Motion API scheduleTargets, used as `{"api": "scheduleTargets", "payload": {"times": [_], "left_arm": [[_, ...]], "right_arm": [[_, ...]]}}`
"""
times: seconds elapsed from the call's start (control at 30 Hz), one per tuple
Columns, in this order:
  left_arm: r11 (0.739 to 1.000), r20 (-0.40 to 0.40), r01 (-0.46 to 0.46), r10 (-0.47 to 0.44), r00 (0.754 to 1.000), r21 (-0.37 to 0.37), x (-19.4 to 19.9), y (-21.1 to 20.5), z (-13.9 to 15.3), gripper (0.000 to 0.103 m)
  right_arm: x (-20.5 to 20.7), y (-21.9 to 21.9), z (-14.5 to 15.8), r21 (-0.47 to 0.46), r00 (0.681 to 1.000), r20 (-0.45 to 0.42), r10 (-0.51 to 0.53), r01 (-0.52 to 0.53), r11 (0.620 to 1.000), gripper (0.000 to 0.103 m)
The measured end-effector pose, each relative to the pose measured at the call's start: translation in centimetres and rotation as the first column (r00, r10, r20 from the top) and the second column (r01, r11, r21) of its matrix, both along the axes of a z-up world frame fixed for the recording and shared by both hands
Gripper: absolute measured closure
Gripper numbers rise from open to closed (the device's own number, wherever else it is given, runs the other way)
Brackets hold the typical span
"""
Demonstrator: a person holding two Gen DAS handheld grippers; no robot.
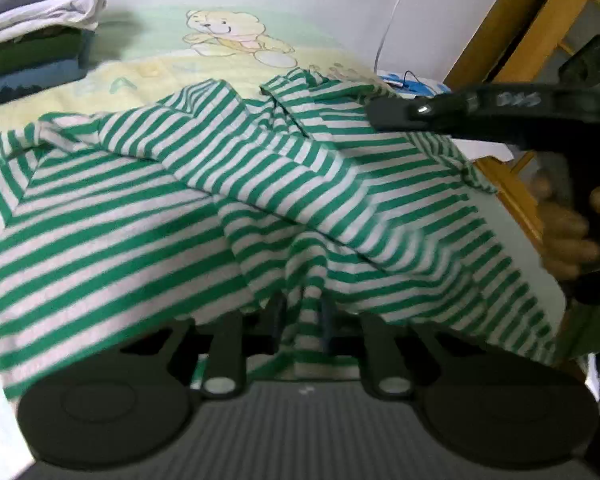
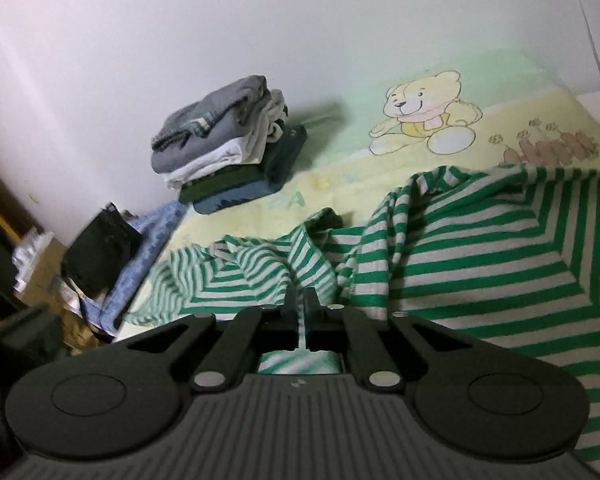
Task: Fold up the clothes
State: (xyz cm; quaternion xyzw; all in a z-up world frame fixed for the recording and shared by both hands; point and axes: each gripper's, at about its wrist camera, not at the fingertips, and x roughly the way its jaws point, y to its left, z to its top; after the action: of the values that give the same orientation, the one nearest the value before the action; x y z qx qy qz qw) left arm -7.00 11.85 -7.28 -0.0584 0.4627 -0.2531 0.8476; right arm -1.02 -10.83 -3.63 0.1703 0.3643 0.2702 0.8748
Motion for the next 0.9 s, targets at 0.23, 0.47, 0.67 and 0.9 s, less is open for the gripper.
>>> {"api": "scheduleTargets", "payload": {"times": [0.23,0.47,0.67,0.9], "left_arm": [[0.999,-0.034,0.004,-0.006,0.999,-0.038,-2.1,-0.7,-0.2,0.092],[1.0,-0.007,-0.007,0.007,1.0,-0.005,-3.5,-0.1,0.1,0.083],[0.993,0.103,-0.114,0.111,0.988,0.015,-2.1,4.5,2.3,0.049],[0.959,0.258,-0.182,0.124,0.958,0.216,5.5,4.7,2.3,0.051]], "right_arm": [[2.6,4.1,-1.4,-0.137,0.995,0.091,0.031,-0.018,0.99,0.052],[7.7,7.8,-4.3,-0.177,0.997,0.06,0.053,-0.042,0.983,0.065],[6.7,5.4,-2.2,-0.068,0.997,0.078,-0.002,0.007,0.998,0.096],[6.6,5.0,-2.2,-0.142,0.997,0.066,-0.031,0.04,0.989,0.095]]}}
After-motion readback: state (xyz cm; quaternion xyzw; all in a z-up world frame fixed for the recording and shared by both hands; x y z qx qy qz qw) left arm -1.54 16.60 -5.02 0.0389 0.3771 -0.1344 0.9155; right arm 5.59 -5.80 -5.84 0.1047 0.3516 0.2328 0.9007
